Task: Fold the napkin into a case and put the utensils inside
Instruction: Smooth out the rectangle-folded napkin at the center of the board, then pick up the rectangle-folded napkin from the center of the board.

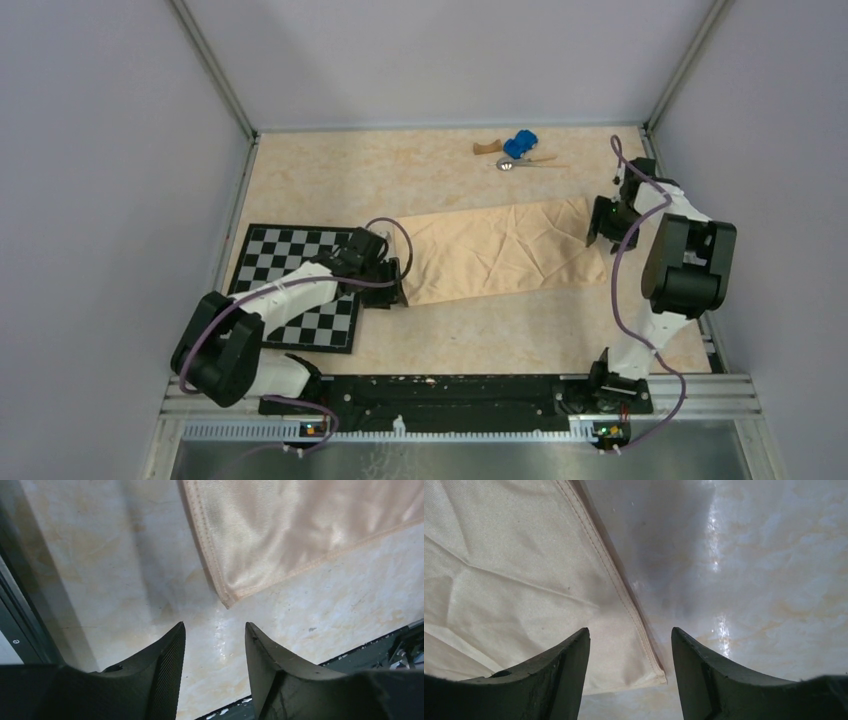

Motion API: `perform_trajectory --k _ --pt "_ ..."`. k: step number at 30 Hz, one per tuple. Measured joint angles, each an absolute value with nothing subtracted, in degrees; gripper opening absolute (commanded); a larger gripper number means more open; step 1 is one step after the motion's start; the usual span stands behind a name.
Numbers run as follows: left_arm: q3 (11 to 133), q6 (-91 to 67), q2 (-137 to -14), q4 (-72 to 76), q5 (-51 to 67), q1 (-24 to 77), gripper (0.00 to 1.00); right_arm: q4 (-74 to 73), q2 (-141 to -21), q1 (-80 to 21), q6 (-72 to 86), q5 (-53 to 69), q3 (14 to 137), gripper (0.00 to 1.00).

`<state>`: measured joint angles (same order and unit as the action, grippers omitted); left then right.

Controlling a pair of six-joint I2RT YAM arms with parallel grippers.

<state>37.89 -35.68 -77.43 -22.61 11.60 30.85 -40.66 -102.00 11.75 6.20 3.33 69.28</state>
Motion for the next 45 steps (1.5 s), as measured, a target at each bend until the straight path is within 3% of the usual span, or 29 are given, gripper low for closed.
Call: perform_trajectory --k 7,13,24,33,37,45 --pt "40.58 -32.42 -75.07 -24.34 15.38 30.85 0.6 -43.77 -108.79 11.6 2.44 5.65 75.64 0.52" --pt "42.26 -31.42 -74.65 -24.49 17.04 30.85 0.6 -46.11 -110.45 9.37 1.37 5.17 80.34 0.52" --pt "43.13 -30.48 -71.59 -25.17 15.27 30.79 0.61 -47.16 -114.08 7.25 -0.49 2.76 81.82 0.45" --pt "43.29 -30.11 -69.1 -26.41 14.09 30.46 0.61 -47.35 -114.06 6.07 -0.21 1.41 81.84 0.54" --pt "43.31 -30.11 -68.53 -26.81 14.06 30.37 0.61 -47.77 -113.75 5.87 0.71 1.13 81.87 0.53" --pt "43.31 -29.93 -66.92 -27.29 14.04 30.35 0.75 -48.38 -113.65 6.17 1.28 -0.6 82.28 0.49"
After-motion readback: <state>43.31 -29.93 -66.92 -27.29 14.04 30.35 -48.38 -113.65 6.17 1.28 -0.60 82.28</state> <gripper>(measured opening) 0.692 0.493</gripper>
